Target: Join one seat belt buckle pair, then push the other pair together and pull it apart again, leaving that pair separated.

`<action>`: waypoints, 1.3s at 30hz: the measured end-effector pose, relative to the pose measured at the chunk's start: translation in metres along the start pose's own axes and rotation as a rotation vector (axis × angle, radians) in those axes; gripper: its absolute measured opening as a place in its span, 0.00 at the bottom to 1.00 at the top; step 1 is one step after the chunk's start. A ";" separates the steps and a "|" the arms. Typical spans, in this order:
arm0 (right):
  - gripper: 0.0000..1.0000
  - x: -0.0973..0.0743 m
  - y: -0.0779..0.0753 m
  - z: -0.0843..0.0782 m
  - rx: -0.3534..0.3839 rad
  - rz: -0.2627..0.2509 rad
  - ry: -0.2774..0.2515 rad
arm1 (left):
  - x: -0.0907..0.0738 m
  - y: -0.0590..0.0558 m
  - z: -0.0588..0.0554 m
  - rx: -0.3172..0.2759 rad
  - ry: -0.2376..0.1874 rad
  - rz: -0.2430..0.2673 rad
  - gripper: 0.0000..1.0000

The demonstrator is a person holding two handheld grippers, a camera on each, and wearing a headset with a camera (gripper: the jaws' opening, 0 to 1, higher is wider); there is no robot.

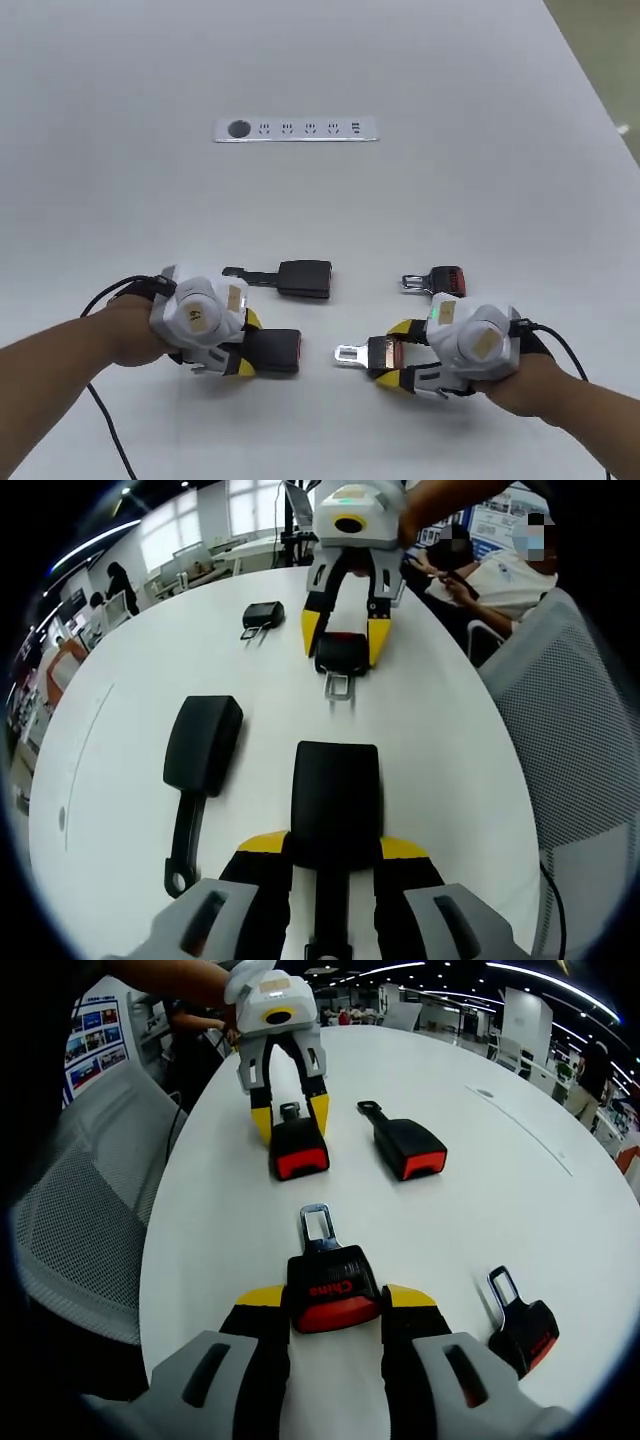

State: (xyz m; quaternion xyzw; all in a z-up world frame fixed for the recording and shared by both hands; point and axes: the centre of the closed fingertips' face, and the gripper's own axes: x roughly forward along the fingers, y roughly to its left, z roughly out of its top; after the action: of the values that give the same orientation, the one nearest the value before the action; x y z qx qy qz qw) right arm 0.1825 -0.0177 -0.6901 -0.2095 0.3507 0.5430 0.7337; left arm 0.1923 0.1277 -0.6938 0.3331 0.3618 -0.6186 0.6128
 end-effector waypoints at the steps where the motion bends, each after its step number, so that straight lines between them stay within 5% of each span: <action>1: 0.33 0.001 -0.001 0.002 0.007 -0.002 -0.003 | 0.000 0.000 0.000 -0.001 0.000 0.000 0.32; 15: 0.33 0.018 0.003 0.024 -0.008 0.026 -0.028 | 0.001 0.002 0.000 -0.031 -0.001 0.017 0.32; 27: 0.33 0.040 0.010 0.041 -0.096 0.037 -0.018 | 0.003 0.001 0.002 -0.037 0.008 0.011 0.31; 39: 0.32 0.047 0.018 0.047 -0.034 0.033 -0.072 | 0.003 0.003 0.001 -0.036 0.002 0.012 0.30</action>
State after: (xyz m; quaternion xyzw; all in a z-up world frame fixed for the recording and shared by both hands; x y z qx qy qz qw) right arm 0.1870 0.0510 -0.6928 -0.1965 0.3184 0.5681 0.7330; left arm 0.1951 0.1252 -0.6962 0.3247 0.3715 -0.6080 0.6220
